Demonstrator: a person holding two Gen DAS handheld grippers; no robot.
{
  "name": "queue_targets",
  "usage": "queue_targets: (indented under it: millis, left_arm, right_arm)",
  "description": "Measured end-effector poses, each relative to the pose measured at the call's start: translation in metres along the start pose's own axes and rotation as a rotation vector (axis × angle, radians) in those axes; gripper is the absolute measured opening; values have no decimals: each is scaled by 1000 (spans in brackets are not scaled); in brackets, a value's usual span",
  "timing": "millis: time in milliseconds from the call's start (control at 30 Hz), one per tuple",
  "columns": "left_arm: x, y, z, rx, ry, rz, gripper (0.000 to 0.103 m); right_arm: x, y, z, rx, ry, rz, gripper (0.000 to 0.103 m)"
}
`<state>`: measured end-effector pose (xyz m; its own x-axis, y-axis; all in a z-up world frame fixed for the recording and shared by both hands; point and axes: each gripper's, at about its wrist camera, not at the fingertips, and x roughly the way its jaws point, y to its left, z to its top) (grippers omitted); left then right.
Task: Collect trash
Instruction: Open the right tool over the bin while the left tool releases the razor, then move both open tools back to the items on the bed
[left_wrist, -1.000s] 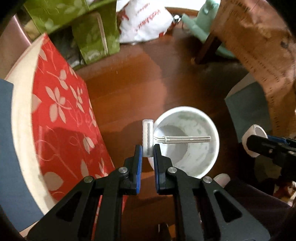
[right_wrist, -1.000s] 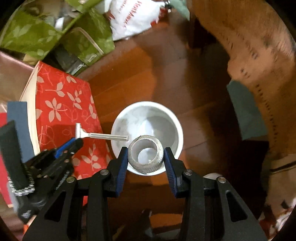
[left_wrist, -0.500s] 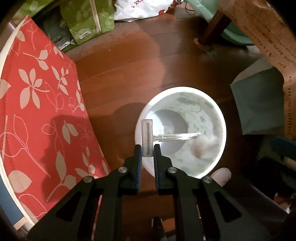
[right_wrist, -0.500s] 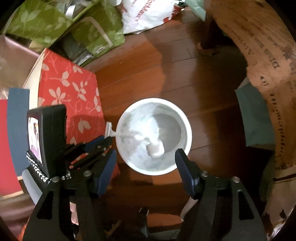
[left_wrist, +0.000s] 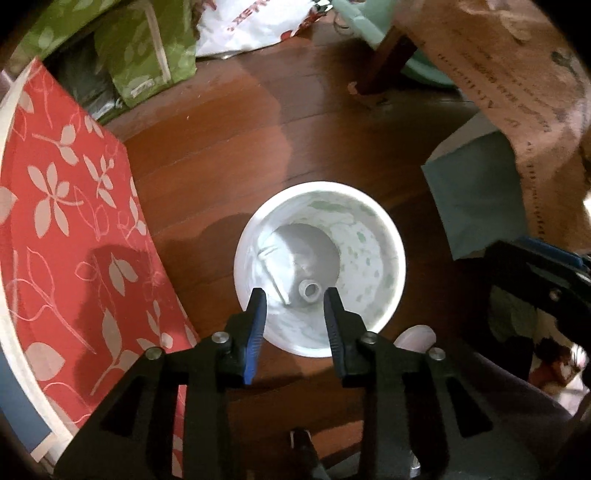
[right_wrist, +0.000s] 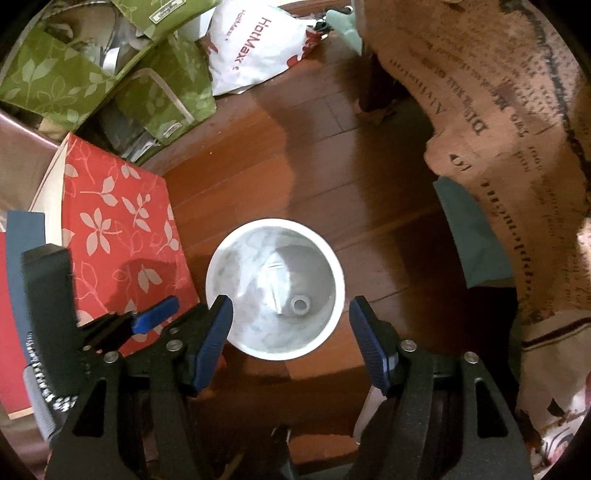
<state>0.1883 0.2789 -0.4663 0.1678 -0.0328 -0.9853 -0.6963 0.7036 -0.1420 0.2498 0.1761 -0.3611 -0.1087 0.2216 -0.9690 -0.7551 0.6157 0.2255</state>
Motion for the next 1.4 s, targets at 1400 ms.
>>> queue_targets:
  millis: [1400]
  left_arm:
    - [-341,-179,-64,393,-693,-151,40]
  right_arm:
    - [-337,-85,-132,107,-823,-106,62]
